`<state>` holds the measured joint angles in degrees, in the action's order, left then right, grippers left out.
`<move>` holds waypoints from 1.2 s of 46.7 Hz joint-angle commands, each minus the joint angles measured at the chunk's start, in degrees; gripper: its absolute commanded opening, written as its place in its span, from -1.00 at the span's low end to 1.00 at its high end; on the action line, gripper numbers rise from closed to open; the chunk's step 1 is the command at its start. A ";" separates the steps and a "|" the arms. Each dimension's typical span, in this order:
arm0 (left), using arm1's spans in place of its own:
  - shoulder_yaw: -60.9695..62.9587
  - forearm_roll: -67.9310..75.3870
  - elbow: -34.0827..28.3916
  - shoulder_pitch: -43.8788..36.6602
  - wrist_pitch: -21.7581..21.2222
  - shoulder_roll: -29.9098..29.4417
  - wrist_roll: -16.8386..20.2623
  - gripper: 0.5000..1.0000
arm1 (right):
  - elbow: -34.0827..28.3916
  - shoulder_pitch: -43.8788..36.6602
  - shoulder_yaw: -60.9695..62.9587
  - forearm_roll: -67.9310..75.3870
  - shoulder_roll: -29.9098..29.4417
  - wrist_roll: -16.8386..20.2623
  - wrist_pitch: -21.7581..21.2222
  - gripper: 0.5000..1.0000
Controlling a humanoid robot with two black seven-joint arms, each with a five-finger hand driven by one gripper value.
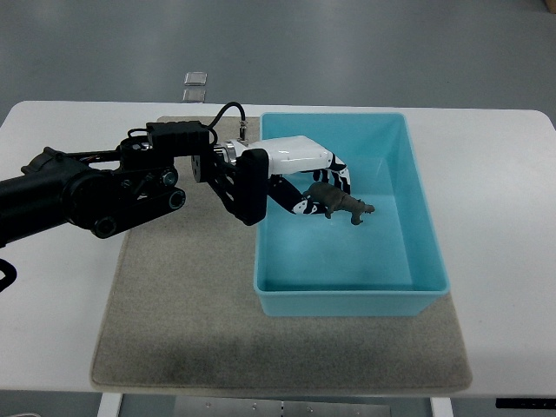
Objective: Place brown hippo in blue box with left hand
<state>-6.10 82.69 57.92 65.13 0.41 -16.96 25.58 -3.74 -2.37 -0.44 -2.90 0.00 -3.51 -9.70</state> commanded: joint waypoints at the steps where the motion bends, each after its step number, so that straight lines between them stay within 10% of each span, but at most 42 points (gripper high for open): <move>1: 0.21 -0.08 0.00 -0.09 -0.06 0.00 0.08 -0.99 | -0.04 0.00 0.00 0.00 0.00 0.00 -0.06 0.74; 31: 0.65 -0.60 0.09 -0.26 -0.76 0.00 0.26 0.55 | 0.05 0.00 0.00 0.00 0.00 0.00 -0.06 0.74; 56: -2.69 -14.39 0.00 -0.35 -6.74 -2.46 0.17 0.97 | 0.05 0.00 0.00 0.00 0.00 0.00 -0.06 0.74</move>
<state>-8.72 71.65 57.92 64.78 -6.29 -18.72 25.75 -3.75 -2.37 -0.44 -2.90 0.00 -3.51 -9.70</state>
